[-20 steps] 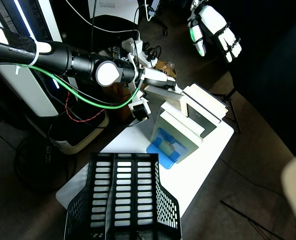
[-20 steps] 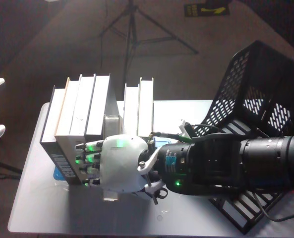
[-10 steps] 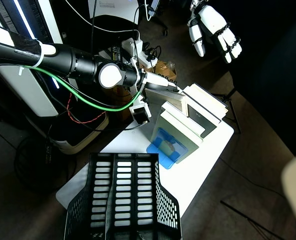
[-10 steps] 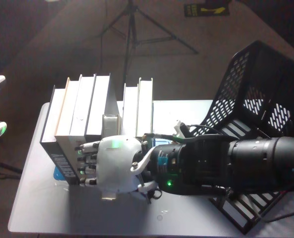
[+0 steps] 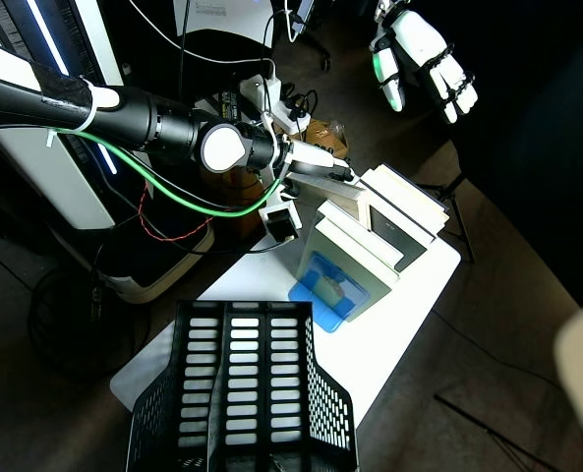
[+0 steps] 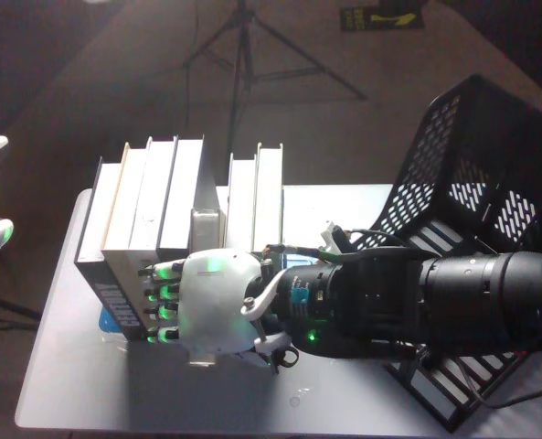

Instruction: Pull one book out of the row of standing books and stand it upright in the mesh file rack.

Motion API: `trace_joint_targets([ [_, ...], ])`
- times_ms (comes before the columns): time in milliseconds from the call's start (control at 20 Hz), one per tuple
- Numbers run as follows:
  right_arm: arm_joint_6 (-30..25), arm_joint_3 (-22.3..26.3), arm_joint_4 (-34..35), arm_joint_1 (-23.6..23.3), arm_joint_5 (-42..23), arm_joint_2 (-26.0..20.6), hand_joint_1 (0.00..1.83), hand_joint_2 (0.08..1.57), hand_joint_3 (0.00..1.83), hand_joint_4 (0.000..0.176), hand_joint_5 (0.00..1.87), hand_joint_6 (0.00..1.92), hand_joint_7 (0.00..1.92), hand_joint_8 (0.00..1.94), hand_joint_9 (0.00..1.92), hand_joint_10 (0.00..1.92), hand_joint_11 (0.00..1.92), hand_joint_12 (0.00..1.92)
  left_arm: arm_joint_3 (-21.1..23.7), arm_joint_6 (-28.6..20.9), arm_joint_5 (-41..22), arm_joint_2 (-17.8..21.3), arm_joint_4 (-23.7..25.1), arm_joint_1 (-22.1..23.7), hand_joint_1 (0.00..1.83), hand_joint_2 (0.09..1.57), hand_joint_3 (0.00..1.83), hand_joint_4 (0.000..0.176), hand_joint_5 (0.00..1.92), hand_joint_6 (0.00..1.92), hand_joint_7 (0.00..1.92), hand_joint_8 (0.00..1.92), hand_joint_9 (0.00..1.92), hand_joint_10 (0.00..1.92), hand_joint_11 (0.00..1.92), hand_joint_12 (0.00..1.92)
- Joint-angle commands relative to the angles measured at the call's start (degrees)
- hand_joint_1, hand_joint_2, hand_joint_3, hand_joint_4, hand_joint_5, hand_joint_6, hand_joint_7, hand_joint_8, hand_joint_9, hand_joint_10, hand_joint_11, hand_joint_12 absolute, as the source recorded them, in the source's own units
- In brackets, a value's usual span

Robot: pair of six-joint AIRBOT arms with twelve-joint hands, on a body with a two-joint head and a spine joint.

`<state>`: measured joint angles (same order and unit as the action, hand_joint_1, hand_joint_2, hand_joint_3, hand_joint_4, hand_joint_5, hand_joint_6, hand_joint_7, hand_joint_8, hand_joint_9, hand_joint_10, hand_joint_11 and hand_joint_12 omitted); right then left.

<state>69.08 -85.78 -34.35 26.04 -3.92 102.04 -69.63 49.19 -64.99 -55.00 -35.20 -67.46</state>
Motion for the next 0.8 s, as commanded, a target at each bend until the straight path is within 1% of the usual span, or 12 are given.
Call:
trace_joint_targets([
  [0,0.2,-0.5,0.3,0.6,-1.6,-0.2,0.89,1.42,0.02,0.005,0.26,0.0,0.3,0.0,0.25,0.0,0.0,0.26,-0.8,-0.3,-6.0,-0.2,0.2,0.5,0.49,1.4,0.0,0.054,0.17,0.01,0.04,0.0,0.0,0.0,0.0,0.0],
  [150,0.2,-1.0,1.6,0.9,-1.8,-0.2,0.89,1.42,0.02,0.005,0.26,0.0,0.3,0.0,0.25,0.0,0.0,0.26,-1.7,-0.3,-4.8,-0.7,1.5,1.5,0.52,1.4,0.0,0.05,0.19,0.01,0.05,0.0,0.0,0.0,0.0,0.0],
  [200,0.2,-1.1,1.7,1.2,-1.7,-0.3,0.89,1.42,0.02,0.005,0.26,0.0,0.3,0.0,0.25,0.0,0.0,0.26,-2.0,-0.3,-4.2,-0.9,2.0,2.2,0.5,1.4,0.0,0.053,0.18,0.01,0.04,0.0,0.0,0.0,0.0,0.0],
  [250,0.2,-1.2,2.2,1.3,-1.7,-0.5,0.89,1.42,0.02,0.005,0.26,0.0,0.3,0.0,0.25,0.0,0.0,0.26,-2.6,-0.3,-3.2,-1.3,2.9,3.1,0.5,1.39,0.0,0.063,0.19,0.01,0.04,0.0,0.0,0.0,0.0,0.0],
  [400,0.2,-1.6,3.4,1.6,-1.7,-1.0,0.89,1.43,0.02,0.005,0.26,0.0,0.3,0.0,0.25,0.0,0.0,0.26,-4.2,-0.3,-0.5,-2.0,5.8,5.8,0.51,1.4,0.0,0.049,0.2,0.01,0.05,0.0,0.0,0.0,0.0,0.0],
  [450,0.2,-2.0,4.1,1.6,-1.7,-1.2,1.17,1.15,0.0,0.0,0.82,0.78,1.01,0.56,0.95,0.54,0.55,1.21,-5.0,-0.3,0.7,-2.5,6.8,7.3,0.5,1.4,0.0,0.049,0.19,0.01,0.05,0.0,0.0,0.0,0.0,0.0],
  [500,0.2,-2.4,5.3,1.7,-1.7,-1.4,1.17,1.15,0.0,0.0,0.82,0.78,1.01,0.56,0.95,0.54,0.55,1.21,-5.9,-0.3,2.3,-3.2,7.9,8.7,0.5,1.4,0.0,0.049,0.19,0.01,0.05,0.0,0.0,0.0,0.0,0.0],
  [550,0.2,-2.9,6.7,1.8,-2.0,-1.7,1.37,1.05,0.0,0.0,1.05,0.64,1.25,0.68,1.0,1.09,0.86,1.62,-6.9,-0.3,4.0,-3.8,9.5,10.3,0.47,1.41,0.0,0.058,0.16,0.0,0.02,0.0,0.0,0.0,0.0,0.0],
  [600,0.2,-3.2,7.0,1.8,-2.0,-1.8,1.32,1.04,0.0,0.0,1.2,0.34,1.2,0.9,1.15,1.33,0.89,1.77,-7.5,-0.3,5.1,-4.1,10.6,11.4,0.44,1.42,0.01,0.062,0.15,0.0,0.01,0.0,0.0,0.0,0.0,0.0],
  [650,0.2,-3.5,7.7,1.8,-2.1,-2.0,1.3,1.03,0.0,0.0,1.19,0.58,1.17,0.82,1.1,1.55,0.97,1.89,-8.1,-0.3,5.9,-4.7,11.6,12.5,0.44,1.42,0.01,0.066,0.15,0.0,0.0,0.0,0.0,0.0,0.0,0.0],
  [700,0.2,-3.6,8.0,1.8,-2.2,-2.1,1.31,1.02,0.0,0.0,1.3,0.29,1.25,0.81,1.15,1.31,0.87,1.79,-8.3,-0.3,6.2,-4.9,11.9,12.8,0.4,1.42,0.01,0.066,0.14,0.0,0.0,0.0,0.0,0.0,0.0,0.0],
  [750,0.2,-3.7,8.7,1.8,-2.3,-2.4,1.31,1.02,0.0,0.0,1.3,0.29,1.25,0.81,1.15,1.31,0.87,1.79,-8.5,-0.3,6.5,-5.3,12.4,13.5,0.4,1.42,0.01,0.066,0.14,0.0,0.0,0.0,0.0,0.0,0.0,0.0],
])
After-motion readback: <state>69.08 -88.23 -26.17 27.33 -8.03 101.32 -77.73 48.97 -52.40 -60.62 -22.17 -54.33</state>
